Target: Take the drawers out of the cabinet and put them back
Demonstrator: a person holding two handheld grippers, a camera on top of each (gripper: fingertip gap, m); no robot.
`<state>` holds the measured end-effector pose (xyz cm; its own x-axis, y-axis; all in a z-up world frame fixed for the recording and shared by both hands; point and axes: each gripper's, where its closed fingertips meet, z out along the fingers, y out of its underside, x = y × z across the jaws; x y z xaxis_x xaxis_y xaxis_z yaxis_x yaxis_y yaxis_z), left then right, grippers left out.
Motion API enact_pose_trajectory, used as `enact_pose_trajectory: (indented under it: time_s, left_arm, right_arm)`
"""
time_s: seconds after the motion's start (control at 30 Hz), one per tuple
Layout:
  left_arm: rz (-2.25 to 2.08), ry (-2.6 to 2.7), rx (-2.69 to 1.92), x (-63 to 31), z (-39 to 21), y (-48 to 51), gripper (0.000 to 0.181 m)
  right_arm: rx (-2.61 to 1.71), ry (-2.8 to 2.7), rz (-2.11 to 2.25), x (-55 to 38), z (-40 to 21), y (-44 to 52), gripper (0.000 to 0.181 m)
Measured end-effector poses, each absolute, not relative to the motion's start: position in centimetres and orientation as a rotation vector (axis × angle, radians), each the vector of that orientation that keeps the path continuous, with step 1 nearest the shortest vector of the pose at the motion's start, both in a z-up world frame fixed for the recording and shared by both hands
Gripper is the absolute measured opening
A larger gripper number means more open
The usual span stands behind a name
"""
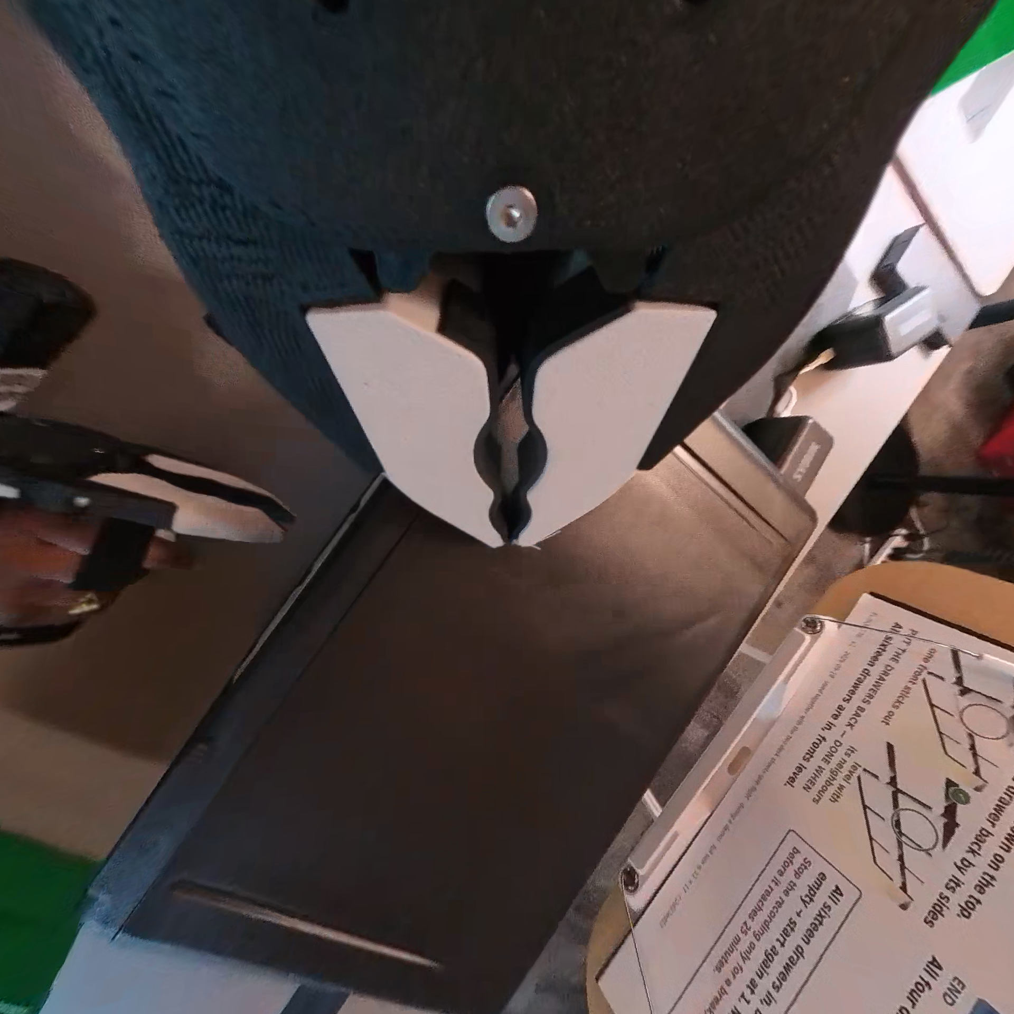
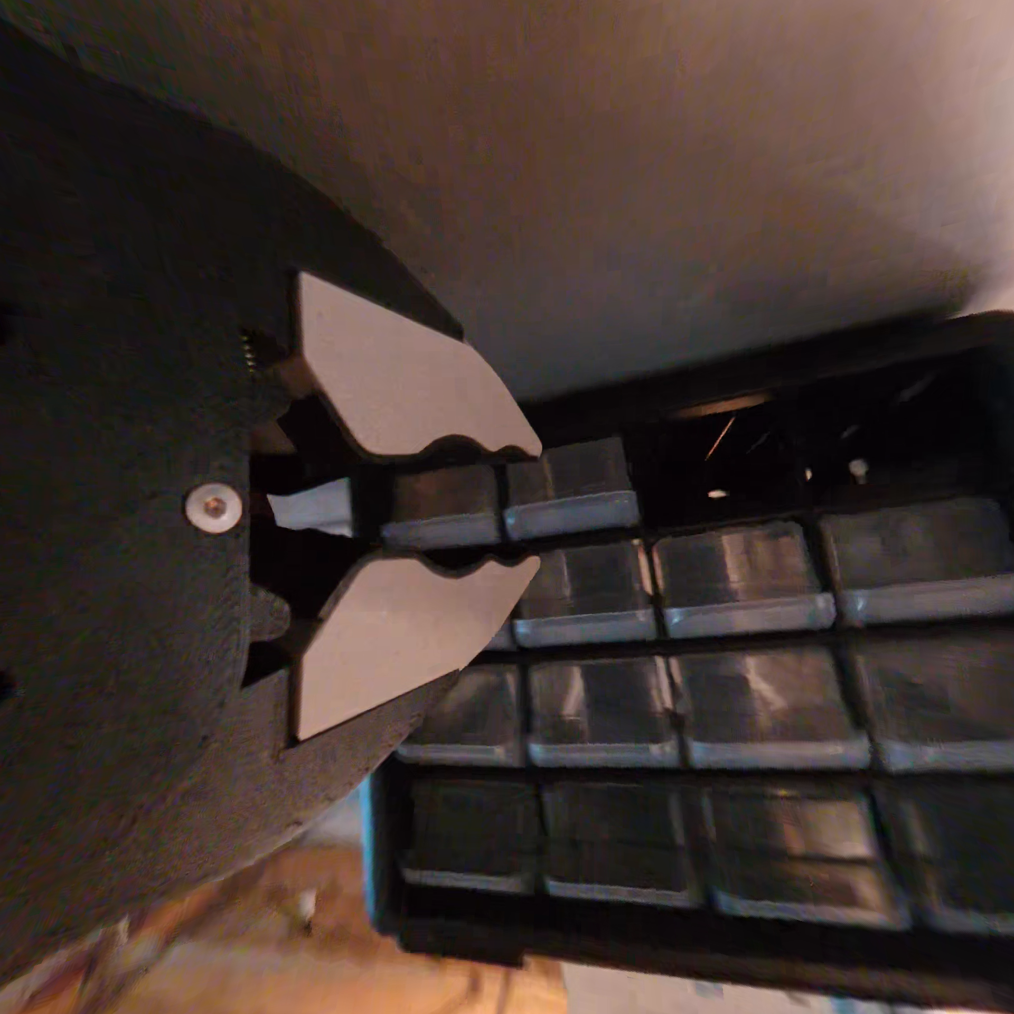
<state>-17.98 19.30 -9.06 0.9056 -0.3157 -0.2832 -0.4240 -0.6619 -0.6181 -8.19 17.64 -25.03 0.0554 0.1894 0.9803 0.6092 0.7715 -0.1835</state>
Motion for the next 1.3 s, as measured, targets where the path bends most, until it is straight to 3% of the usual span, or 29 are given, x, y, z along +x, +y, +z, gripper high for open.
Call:
enact_pose_trajectory:
  time_s: [0.03,0.27,0.5,0.67,0.83,0.87,0.93,1.03,1.3]
  left_arm:
    - [0.214,0.537,-2.356,-18.0,-9.1,19.3,0.000]
    - [0.258,0.550,-2.360,-18.0,-9.1,19.3,0.000]
    - [0.315,0.567,-2.351,-18.0,-9.1,19.3,0.000]
    - [0.337,0.581,-2.345,-18.0,-9.1,19.3,0.000]
    - [0.354,0.587,-2.339,-18.0,-9.1,19.3,0.000]
    - [0.357,0.586,-2.339,-18.0,-9.1,19.3,0.000]
    - [0.365,0.591,-2.338,-18.0,-9.1,19.3,0.000]
    - [0.370,0.602,-2.340,-18.0,-9.1,19.3,0.000]
    - [0.367,0.598,-2.327,-18.0,-9.1,19.3,0.000]
  right_arm:
    - [-0.617,-1.501,-0.436,-9.1,-25.1,18.3,0.027]
    - [-0.549,-1.472,-0.590,-10.9,-25.0,20.5,0.010]
    - [-0.602,-1.537,-0.553,-10.1,-25.1,18.9,0.009]
    - [-0.726,-1.647,-0.293,-7.9,-25.3,14.7,0.011]
    - [-0.979,-1.775,-0.077,-7.6,-25.6,13.8,0.065]
    - [-1.000,-1.796,-0.077,-7.9,-25.7,14.2,0.067]
    - [-0.999,-1.832,-0.148,-8.5,-25.9,15.6,0.059]
    - [-0.967,-1.916,-0.302,-8.5,-26.6,17.1,0.024]
    - [-0.970,-2.126,-0.202,-6.2,-26.1,13.2,0.019]
